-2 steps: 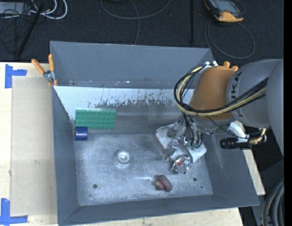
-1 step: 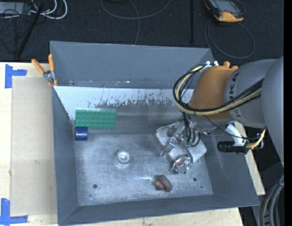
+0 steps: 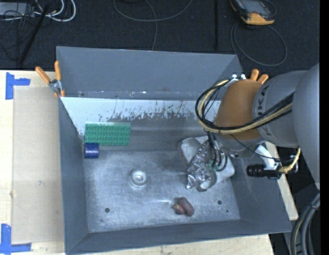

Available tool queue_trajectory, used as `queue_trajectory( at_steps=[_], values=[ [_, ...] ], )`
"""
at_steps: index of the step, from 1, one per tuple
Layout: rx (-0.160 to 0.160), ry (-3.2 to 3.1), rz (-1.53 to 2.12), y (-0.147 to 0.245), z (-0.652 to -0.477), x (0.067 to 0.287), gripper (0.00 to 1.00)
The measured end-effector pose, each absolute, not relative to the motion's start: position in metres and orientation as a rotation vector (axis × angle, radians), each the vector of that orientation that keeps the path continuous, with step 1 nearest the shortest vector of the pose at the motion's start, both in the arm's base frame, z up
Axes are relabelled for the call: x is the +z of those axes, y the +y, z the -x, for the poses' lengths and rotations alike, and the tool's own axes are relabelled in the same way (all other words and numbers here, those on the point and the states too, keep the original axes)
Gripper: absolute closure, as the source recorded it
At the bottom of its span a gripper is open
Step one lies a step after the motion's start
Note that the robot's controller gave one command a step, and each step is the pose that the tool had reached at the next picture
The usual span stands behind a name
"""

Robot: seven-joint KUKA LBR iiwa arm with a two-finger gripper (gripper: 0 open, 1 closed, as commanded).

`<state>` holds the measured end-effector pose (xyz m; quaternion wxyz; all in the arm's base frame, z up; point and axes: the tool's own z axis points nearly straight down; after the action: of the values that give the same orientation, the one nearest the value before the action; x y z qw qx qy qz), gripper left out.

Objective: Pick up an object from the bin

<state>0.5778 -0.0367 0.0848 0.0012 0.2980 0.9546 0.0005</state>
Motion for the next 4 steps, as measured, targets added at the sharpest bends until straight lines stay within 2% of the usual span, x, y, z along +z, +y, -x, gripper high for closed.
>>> queue_trajectory(
  at_steps=[1, 2, 3, 4],
  values=[
    [-0.001, 3.065, -0.647, -0.080, -0.584, 0.231, 1.00],
    [-0.001, 3.074, -0.647, -0.079, -0.583, 0.226, 0.00],
    [0.002, 3.121, -0.270, -0.087, -0.524, 0.109, 0.00],
    [0.001, 3.089, -0.589, -0.073, -0.511, 0.116, 0.00]
  ],
)
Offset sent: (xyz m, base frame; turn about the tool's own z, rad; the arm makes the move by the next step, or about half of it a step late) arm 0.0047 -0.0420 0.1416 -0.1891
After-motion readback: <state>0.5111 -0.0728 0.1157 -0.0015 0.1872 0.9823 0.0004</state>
